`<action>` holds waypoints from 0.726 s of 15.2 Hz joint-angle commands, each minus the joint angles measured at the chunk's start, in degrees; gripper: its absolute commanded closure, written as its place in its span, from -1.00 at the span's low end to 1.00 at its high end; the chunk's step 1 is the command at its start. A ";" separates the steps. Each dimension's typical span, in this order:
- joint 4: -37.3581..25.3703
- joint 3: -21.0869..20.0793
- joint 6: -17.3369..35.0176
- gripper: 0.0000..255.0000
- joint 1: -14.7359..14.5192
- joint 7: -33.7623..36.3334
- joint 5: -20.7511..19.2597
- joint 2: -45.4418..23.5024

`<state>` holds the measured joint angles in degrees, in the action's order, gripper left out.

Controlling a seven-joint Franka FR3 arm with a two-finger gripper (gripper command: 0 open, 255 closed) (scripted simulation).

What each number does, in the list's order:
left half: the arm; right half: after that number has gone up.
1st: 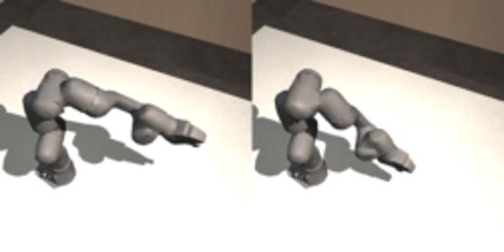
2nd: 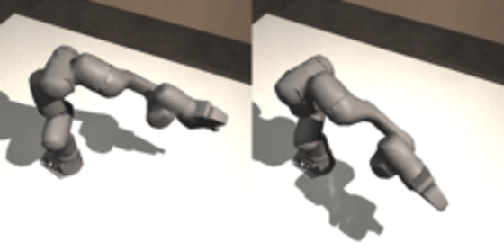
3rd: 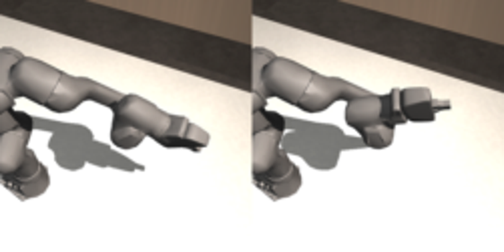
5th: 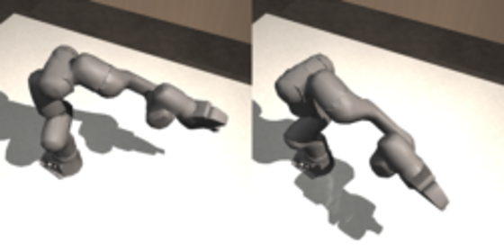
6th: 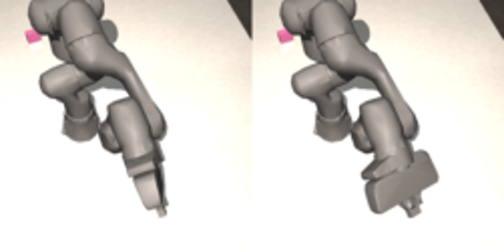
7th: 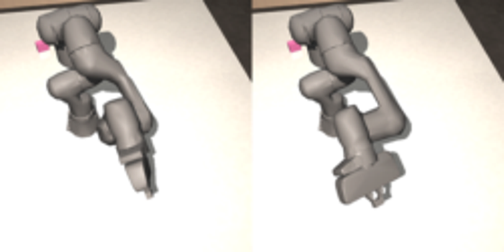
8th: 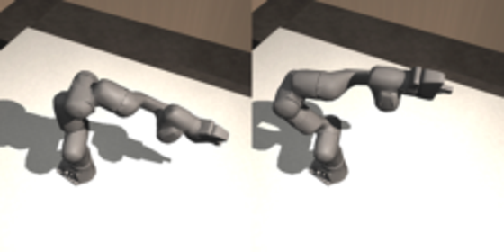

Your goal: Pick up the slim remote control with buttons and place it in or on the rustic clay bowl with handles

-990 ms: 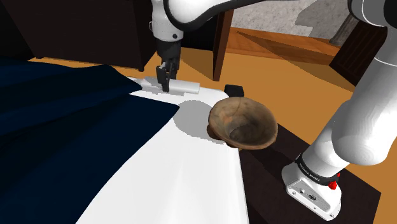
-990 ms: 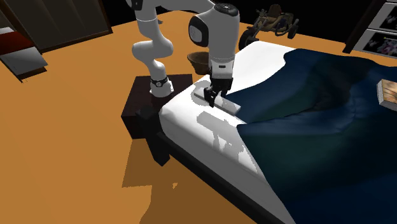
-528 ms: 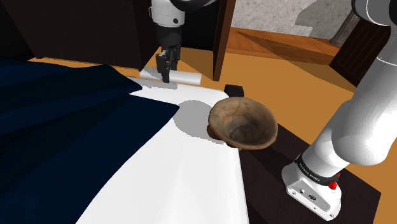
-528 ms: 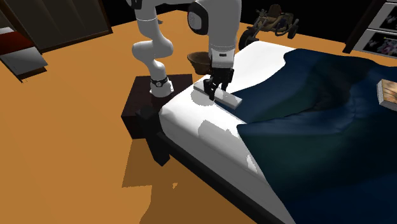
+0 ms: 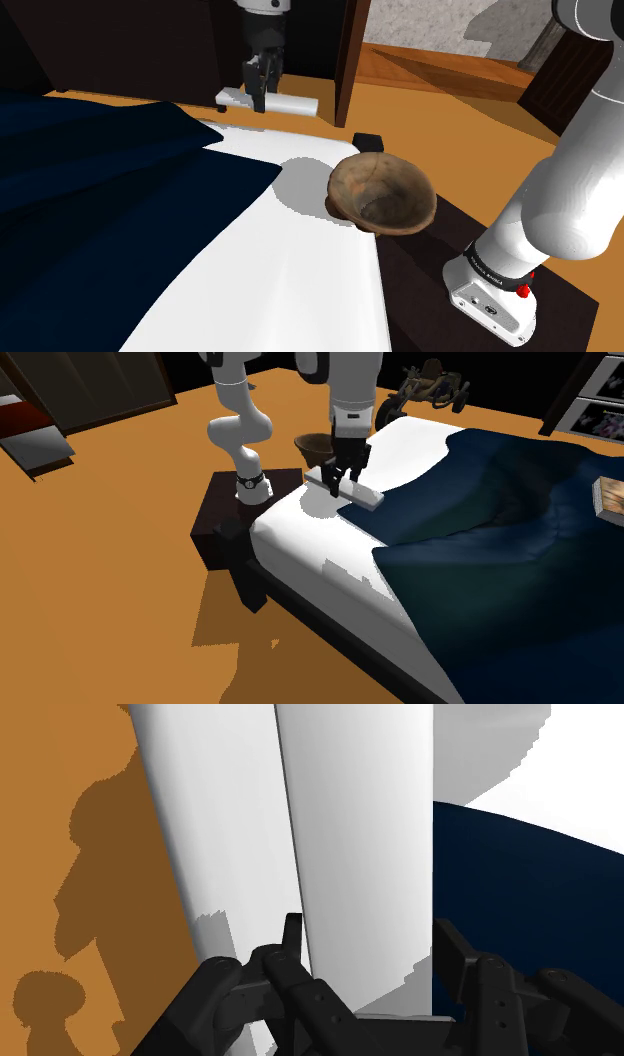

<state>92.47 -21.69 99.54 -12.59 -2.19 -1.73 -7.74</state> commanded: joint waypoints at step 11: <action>-11.21 -0.26 -9.73 1.00 -0.59 0.47 -0.59 -1.58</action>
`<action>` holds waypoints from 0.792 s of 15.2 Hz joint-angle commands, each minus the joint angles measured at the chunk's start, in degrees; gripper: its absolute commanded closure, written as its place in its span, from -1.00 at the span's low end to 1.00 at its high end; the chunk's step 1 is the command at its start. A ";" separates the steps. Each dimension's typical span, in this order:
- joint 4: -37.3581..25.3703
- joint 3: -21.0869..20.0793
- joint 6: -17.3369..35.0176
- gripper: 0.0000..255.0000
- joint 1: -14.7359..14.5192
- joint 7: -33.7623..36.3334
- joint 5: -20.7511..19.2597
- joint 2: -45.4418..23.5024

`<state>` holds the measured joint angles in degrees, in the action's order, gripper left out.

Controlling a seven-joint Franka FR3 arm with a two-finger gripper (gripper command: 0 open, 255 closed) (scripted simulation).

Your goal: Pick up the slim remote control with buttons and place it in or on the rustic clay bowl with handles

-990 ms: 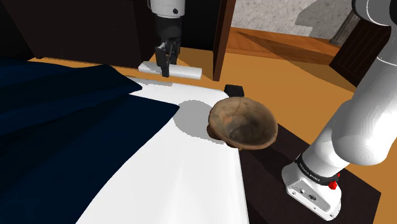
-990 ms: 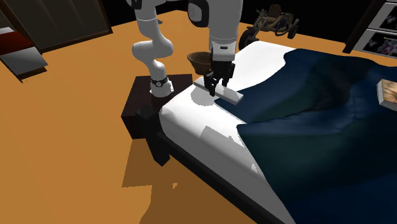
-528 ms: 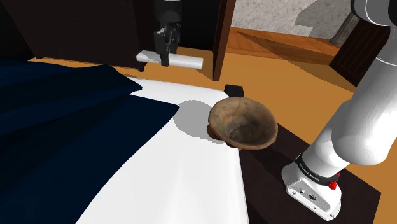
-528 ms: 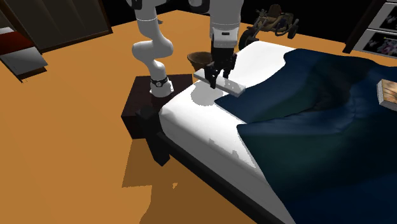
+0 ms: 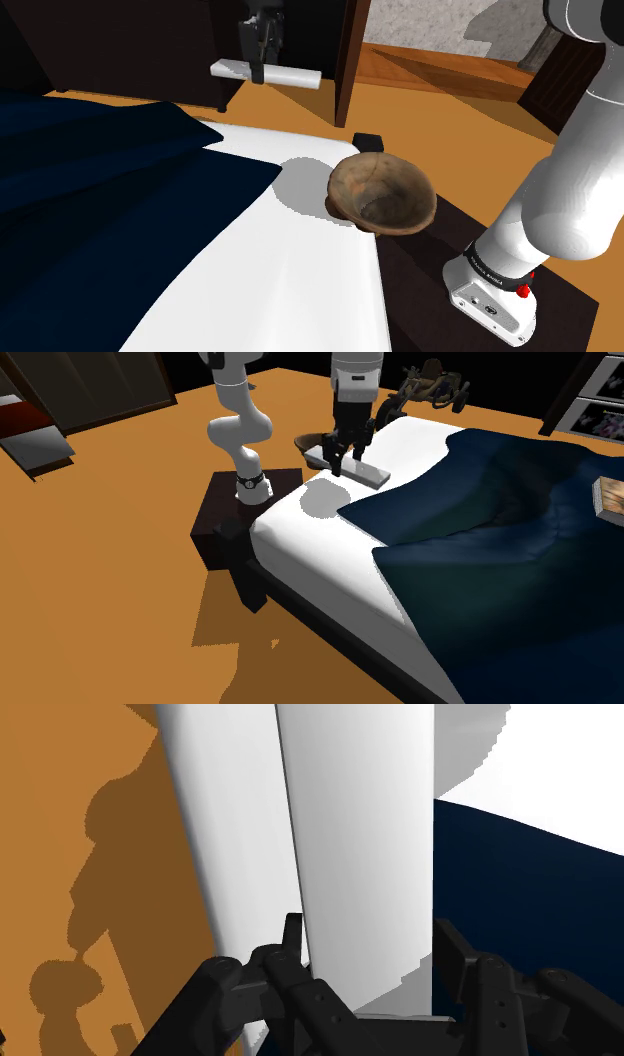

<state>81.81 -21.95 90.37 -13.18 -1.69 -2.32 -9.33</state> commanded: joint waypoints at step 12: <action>28.77 -0.26 2.95 1.00 -1.25 0.24 10.35 27.76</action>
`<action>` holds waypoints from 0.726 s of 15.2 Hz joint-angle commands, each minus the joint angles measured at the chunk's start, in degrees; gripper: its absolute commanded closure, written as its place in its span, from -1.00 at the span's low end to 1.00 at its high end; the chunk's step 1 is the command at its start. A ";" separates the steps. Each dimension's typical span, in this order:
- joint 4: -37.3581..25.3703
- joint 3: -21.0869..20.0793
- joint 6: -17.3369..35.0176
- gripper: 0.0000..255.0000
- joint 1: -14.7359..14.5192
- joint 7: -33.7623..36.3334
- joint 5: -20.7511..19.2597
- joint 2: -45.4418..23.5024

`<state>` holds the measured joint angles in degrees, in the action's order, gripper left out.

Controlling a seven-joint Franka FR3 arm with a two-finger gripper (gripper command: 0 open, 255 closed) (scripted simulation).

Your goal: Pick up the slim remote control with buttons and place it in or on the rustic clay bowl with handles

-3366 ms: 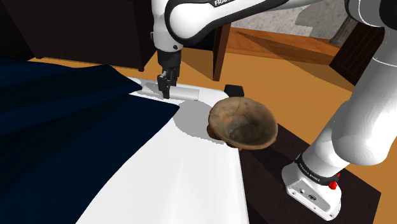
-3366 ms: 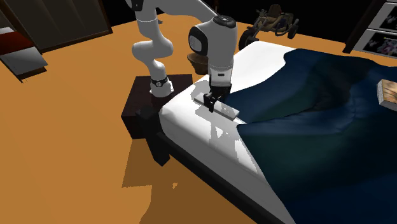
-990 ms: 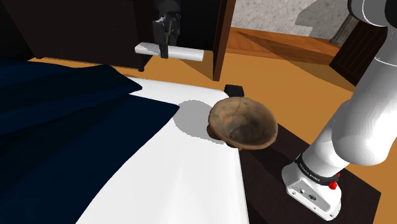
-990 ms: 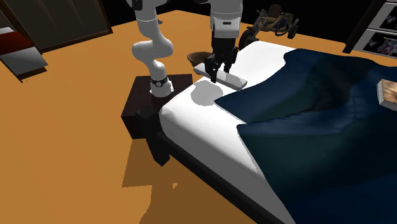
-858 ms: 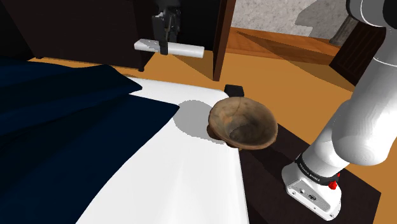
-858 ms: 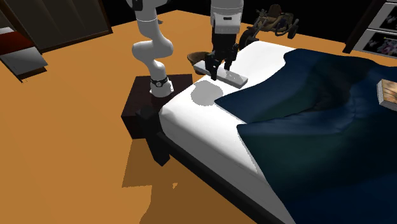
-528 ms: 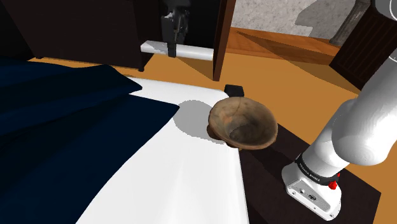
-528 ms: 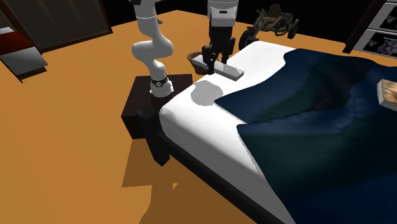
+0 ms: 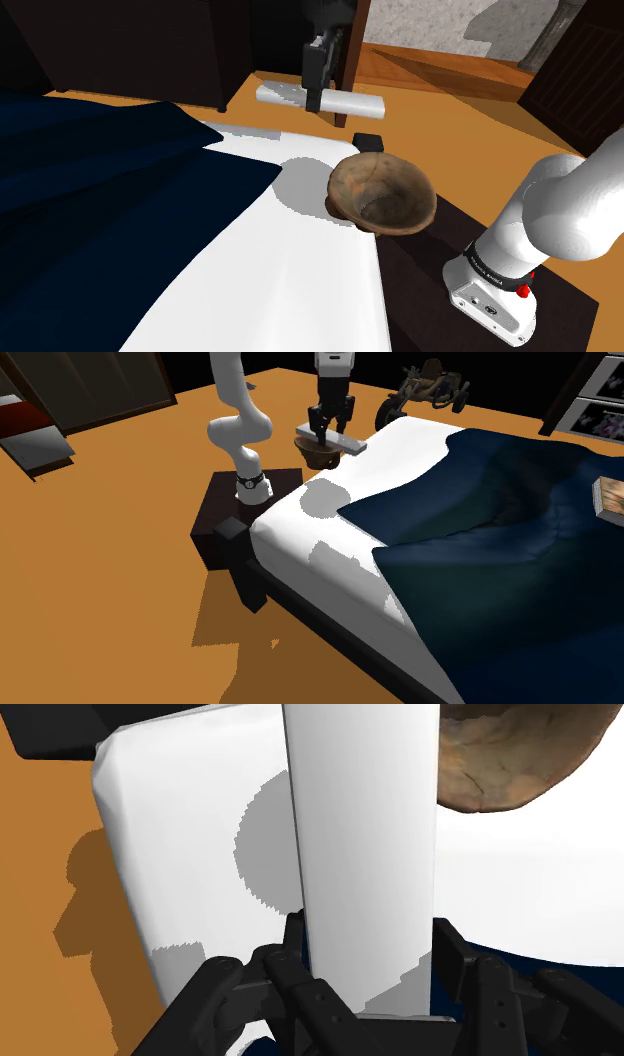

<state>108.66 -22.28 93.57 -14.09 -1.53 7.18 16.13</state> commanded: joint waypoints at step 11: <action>17.02 -0.42 -5.32 1.00 -6.30 3.65 8.25 23.59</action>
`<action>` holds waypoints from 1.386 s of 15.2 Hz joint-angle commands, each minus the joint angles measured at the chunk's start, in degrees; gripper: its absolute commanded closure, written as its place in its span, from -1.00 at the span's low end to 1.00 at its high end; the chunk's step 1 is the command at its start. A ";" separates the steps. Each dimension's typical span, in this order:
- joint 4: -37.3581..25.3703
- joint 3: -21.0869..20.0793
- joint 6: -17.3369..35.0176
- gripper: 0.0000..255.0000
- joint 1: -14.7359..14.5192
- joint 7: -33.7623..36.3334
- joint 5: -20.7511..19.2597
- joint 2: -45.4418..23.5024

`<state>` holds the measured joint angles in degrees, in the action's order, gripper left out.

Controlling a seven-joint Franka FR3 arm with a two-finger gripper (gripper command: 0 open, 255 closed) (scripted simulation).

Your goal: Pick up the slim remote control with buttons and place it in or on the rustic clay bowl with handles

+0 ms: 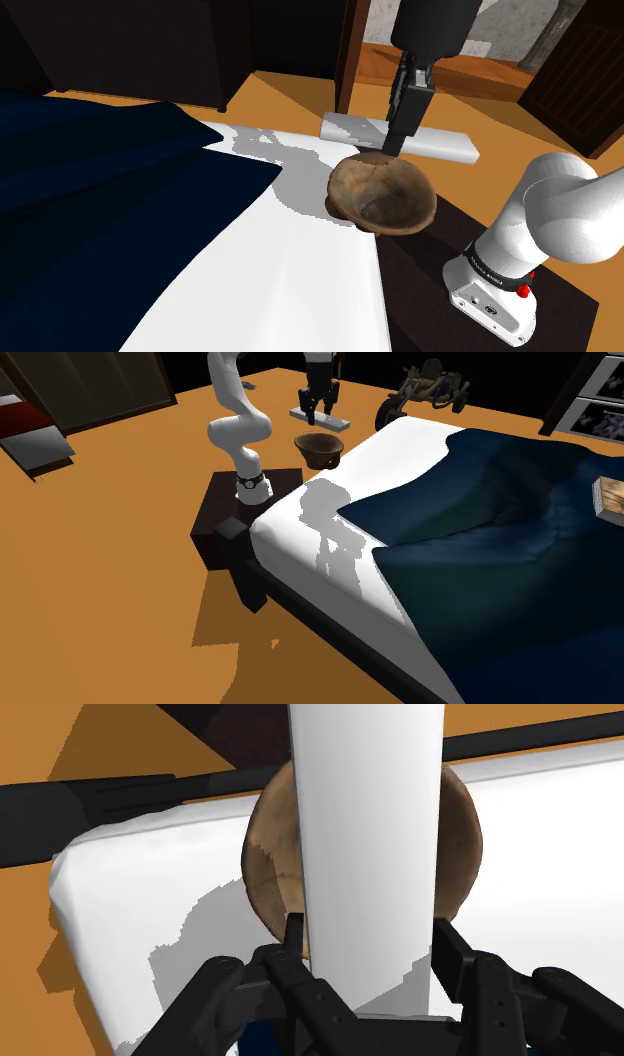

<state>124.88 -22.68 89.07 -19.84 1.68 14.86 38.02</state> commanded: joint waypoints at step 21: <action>12.14 -1.89 8.75 1.00 -1.54 -0.41 2.46 3.50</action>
<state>136.85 -24.53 97.83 -21.37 1.28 17.28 41.60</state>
